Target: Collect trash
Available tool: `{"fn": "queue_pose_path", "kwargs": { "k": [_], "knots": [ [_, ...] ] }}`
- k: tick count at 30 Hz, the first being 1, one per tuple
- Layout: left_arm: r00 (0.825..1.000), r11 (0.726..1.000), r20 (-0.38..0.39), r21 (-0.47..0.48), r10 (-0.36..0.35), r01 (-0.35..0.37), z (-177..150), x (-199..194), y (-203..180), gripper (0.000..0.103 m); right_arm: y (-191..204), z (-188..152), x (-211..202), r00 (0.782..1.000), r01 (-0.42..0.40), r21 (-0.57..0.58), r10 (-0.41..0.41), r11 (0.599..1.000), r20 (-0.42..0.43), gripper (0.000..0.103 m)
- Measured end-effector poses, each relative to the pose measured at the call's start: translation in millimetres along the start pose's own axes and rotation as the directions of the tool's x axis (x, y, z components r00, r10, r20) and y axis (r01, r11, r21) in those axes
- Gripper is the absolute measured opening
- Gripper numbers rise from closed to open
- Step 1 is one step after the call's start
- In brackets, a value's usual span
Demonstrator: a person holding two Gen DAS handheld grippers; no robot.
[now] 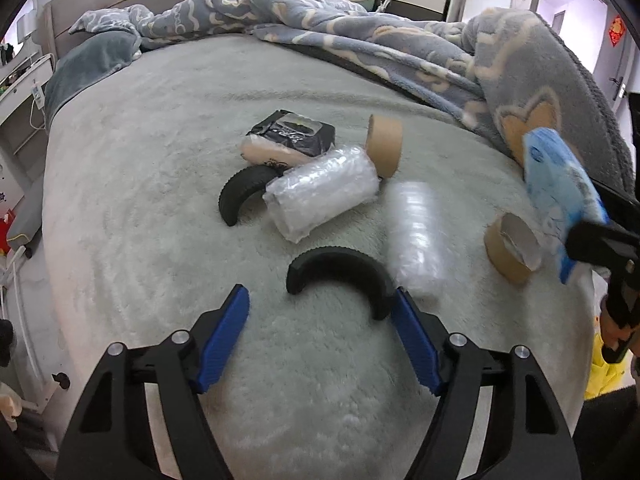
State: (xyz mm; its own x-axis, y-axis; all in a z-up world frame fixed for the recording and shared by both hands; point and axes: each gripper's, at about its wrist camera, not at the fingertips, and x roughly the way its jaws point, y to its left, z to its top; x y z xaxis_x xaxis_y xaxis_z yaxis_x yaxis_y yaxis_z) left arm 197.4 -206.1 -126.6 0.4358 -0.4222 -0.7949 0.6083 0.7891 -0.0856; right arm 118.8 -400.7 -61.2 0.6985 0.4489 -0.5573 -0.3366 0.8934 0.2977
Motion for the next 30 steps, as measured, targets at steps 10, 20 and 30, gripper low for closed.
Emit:
{"fn": "queue_pose_path", "kwargs": {
  "k": [10,20,30],
  "knots": [
    [0.998,0.996,0.029,-0.076,-0.051,0.053,10,7,2,0.058,-6,-5,-3,1.000,-0.009,0.018,0.009,1.000,-0.005,0.081],
    [0.998,0.996,0.041,-0.072,-0.055,0.058,8,-4,3,0.049,4,4,-3,1.000,-0.015,0.017,0.015,1.000,0.019,0.081],
    [0.997,0.992,0.066,-0.121,-0.024,0.032,-1,-35,31,0.049,39,25,20,0.999,-0.047,0.002,0.047,0.999,0.012,0.081]
  ]
}}
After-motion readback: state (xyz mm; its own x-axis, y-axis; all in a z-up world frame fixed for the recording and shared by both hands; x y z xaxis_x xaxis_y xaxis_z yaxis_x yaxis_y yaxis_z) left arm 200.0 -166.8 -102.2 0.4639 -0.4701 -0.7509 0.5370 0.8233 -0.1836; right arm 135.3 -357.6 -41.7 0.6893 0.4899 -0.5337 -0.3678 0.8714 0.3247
